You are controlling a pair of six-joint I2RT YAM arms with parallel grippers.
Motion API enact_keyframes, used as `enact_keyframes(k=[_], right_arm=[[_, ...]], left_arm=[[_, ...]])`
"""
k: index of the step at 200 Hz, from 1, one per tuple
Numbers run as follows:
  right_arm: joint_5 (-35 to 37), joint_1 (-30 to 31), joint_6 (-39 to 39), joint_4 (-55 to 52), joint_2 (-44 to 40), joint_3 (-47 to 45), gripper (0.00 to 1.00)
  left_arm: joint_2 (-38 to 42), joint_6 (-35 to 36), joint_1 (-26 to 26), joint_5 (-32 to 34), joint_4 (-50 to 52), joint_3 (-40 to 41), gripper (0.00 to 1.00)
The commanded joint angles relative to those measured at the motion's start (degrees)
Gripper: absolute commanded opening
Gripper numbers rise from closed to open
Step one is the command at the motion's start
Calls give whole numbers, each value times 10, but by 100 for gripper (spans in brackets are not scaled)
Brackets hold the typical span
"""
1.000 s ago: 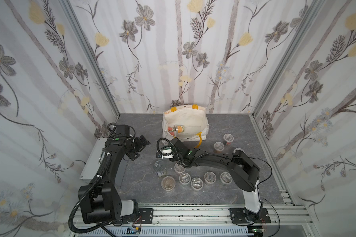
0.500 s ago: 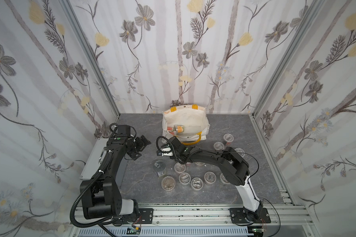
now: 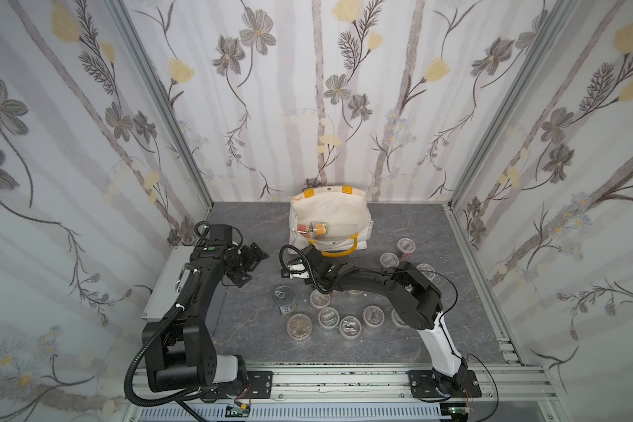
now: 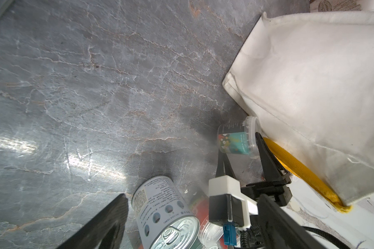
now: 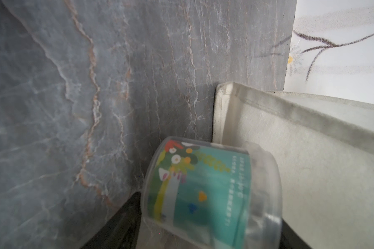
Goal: Take out the seed jars from the canvas bag
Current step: Place the seed jar at the center of the board.
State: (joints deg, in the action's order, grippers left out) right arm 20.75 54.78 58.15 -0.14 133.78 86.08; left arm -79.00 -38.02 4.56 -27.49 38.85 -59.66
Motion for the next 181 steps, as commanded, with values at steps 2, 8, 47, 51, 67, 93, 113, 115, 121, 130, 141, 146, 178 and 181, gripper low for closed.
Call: enact_keyframes(k=[2,8,47,51,67,93,113,115,121,130,141,146,178,181], right_arm=[[-15,4,2,-7,-20,-5,75],[-16,5,2,-8,-24,-6,75],[-24,12,2,-24,-52,-5,81],[-25,12,2,-30,-54,-4,82],[-37,18,2,-48,-69,-3,83],[-58,23,-15,-77,-96,-3,84],[-88,30,-41,-109,-129,-4,84],[-92,31,-44,-111,-134,-4,84],[-104,33,-56,-117,-147,-6,84],[-124,36,-74,-127,-170,-11,84],[-146,40,-97,-131,-198,-20,84],[-158,41,-108,-133,-213,-24,84],[-227,44,-202,-118,-307,-68,85],[-232,44,-211,-113,-317,-73,85]], left_arm=[[5,-10,0,-4,-16,4,95],[6,-10,1,-4,-16,4,95],[13,-13,1,-4,-18,10,95],[14,-14,1,-5,-19,10,95],[17,-14,1,-5,-18,11,95],[24,-13,1,-5,-17,11,95],[30,-6,1,-9,-14,11,95],[30,-5,1,-9,-13,10,95],[33,-4,1,-11,-12,10,95],[36,-4,1,-12,-12,10,95],[42,-3,1,-14,-11,11,95],[44,-2,0,-16,-11,10,95],[65,9,-1,-30,-7,1,95],[66,10,-1,-29,-6,-1,95]])
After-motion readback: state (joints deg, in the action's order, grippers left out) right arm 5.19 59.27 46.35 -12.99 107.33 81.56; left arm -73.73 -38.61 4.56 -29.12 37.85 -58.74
